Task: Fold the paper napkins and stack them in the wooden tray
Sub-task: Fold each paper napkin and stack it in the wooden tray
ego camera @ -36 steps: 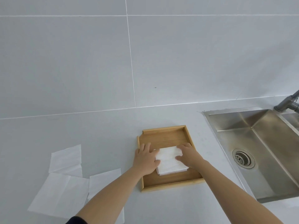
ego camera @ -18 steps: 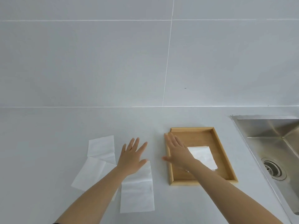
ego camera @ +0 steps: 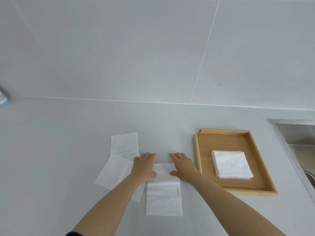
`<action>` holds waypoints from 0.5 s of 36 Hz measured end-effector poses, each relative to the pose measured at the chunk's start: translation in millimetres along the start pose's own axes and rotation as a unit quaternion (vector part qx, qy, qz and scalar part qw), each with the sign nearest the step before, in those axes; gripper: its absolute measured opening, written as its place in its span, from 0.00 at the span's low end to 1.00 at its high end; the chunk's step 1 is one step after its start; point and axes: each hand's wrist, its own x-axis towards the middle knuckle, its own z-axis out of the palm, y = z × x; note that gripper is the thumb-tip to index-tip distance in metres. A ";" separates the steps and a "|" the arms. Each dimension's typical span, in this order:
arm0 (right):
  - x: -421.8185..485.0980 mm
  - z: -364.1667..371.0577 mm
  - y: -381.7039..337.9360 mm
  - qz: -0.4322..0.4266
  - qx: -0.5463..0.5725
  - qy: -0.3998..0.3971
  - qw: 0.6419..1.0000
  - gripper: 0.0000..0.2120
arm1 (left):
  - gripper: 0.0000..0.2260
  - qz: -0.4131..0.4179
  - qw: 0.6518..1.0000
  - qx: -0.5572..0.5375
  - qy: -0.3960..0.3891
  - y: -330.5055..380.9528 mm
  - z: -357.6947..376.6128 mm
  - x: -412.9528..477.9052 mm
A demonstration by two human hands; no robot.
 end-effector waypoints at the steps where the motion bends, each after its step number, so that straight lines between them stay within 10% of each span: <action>1: 1.7 1.8 -0.6 0.000 -0.003 -0.001 1.000 0.32 | 0.31 0.000 1.000 0.001 0.000 0.0 0.2 1.3; 18: 3.7 -0.5 -2.9 0.036 0.009 0.006 0.999 0.15 | 0.03 0.022 0.996 -0.075 0.033 8.0 -7.7 4.5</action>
